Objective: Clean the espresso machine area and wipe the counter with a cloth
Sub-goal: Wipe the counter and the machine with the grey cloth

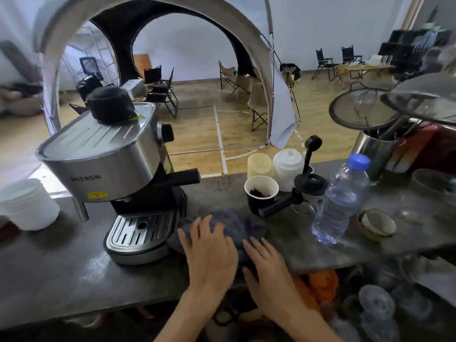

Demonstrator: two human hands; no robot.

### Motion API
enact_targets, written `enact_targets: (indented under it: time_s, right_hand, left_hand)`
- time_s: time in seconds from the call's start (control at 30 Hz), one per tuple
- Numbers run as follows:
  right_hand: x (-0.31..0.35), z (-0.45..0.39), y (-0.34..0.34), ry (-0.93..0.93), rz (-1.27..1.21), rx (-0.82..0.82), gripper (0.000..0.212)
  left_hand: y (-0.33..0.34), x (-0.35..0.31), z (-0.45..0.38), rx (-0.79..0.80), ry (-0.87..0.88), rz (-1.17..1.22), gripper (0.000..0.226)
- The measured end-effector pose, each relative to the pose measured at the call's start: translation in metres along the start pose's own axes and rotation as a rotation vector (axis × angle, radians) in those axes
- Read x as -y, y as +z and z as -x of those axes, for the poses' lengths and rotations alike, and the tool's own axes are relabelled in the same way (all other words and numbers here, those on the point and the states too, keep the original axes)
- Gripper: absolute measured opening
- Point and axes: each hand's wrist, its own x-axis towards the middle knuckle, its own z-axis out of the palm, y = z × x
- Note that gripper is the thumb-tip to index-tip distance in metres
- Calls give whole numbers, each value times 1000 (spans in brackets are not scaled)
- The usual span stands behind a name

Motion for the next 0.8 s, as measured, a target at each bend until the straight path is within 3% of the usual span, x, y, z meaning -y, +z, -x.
enact_targets:
  time_s: [0.13, 0.23, 0.3, 0.37, 0.43, 0.5, 0.57, 0.63, 0.73, 0.8]
  right_hand:
    - [-18, 0, 1, -124, -120, 40, 56]
    - [-23, 0, 0, -88, -177, -40, 48]
    - [-20, 2, 1, -19, -265, -139, 41]
    - [-15, 0, -8, 42, -350, -352, 35]
    - [-10, -11, -25, 31, -331, -541, 26]
    - [-2, -30, -46, -22, -252, -617, 23]
    - [0, -53, -64, -1, -150, -604, 29]
    - [-1, -80, -77, 94, -14, -527, 48]
    - [-5, -117, -83, 248, 190, -222, 91]
    - [-13, -133, -79, 293, 268, -101, 105]
  left_hand:
    - [30, -11, -11, 257, -149, 15, 82]
    - [43, -8, -28, 329, -197, 6, 94]
    - [50, -5, -34, 301, -186, -4, 85]
    - [52, -1, -41, 217, -142, -16, 65]
    - [49, 4, -52, 117, -89, -1, 46]
    - [43, 11, -65, 54, -54, 28, 41]
    - [35, 16, -80, -2, -37, 78, 44]
    - [26, 21, -102, -90, -92, 187, 42]
    - [22, 24, -139, -148, -226, 334, 42]
    - [28, 21, -158, -77, -347, 456, 49]
